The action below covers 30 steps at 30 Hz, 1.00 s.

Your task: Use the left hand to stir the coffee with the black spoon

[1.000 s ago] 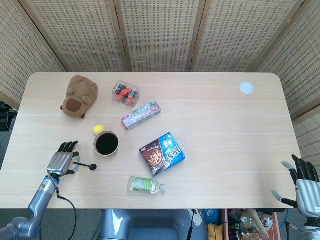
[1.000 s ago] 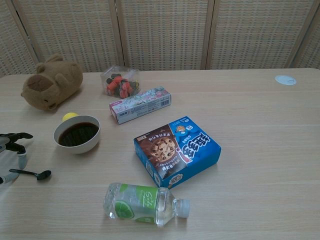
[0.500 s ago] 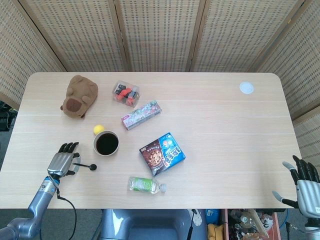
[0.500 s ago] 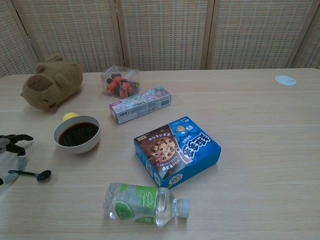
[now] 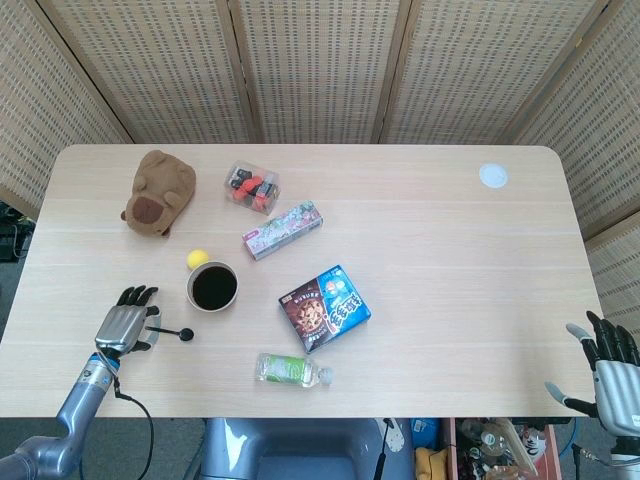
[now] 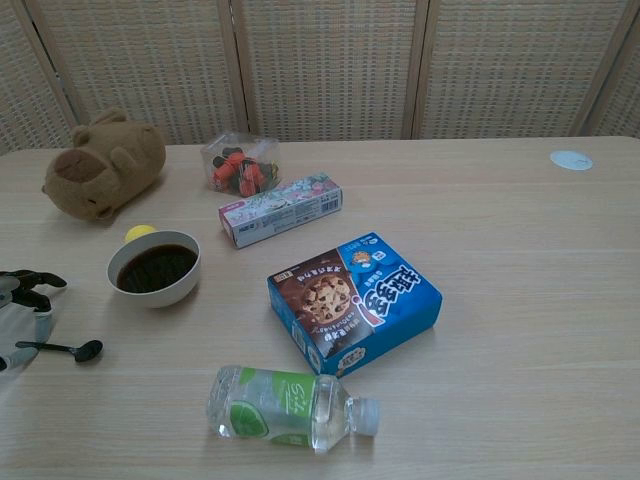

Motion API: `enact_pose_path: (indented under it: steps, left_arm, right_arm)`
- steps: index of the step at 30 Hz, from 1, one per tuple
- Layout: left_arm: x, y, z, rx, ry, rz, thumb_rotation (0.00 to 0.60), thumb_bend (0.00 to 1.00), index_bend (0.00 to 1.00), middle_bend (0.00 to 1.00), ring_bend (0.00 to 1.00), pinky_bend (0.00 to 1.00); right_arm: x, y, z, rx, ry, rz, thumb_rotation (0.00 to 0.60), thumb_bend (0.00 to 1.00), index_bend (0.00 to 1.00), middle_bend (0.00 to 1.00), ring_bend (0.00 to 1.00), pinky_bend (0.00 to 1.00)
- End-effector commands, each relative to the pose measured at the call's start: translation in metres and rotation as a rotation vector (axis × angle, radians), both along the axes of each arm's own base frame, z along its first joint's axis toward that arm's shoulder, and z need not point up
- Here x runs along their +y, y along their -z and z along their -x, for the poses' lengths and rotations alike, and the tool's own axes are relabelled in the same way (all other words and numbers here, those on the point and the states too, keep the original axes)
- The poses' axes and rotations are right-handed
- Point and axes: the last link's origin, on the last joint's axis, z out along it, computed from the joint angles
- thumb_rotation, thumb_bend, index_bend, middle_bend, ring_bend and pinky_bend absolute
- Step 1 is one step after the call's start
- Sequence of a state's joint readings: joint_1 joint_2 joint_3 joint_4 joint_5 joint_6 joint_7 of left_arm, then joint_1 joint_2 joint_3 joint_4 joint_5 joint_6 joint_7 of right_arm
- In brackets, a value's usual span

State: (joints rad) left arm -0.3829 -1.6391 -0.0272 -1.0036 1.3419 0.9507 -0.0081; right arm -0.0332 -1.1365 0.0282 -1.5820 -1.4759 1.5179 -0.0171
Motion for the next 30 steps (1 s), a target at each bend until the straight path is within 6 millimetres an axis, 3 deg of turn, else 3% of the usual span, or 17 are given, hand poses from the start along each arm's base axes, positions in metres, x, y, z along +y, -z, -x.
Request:
enact_pose_path:
  steps: [1, 18, 30]
  left_arm:
    - [0.001, -0.001, -0.001, 0.0, 0.005, -0.003, 0.6, 0.38, 0.6, 0.12, 0.0, 0.0]
    - [0.009, -0.021, -0.01, 0.037, 0.072, -0.036, 0.6, 0.39, 0.6, 0.13, 0.0, 0.0]
    - [0.024, -0.061, -0.027, 0.171, 0.227, -0.079, 0.6, 0.39, 0.63, 0.15, 0.0, 0.0]
  right_arm:
    - [0.0, 0.0, 0.0, 0.0, 0.0, 0.0, 0.473, 0.26, 0.21, 0.11, 0.0, 0.07]
    - [0.002, -0.001, 0.001, -0.006, -0.002, 0.006, 0.476, 0.26, 0.21, 0.11, 0.0, 0.07]
    - [0.002, -0.001, 0.001, -0.012, -0.009, 0.003, 0.474, 0.26, 0.21, 0.11, 0.0, 0.07]
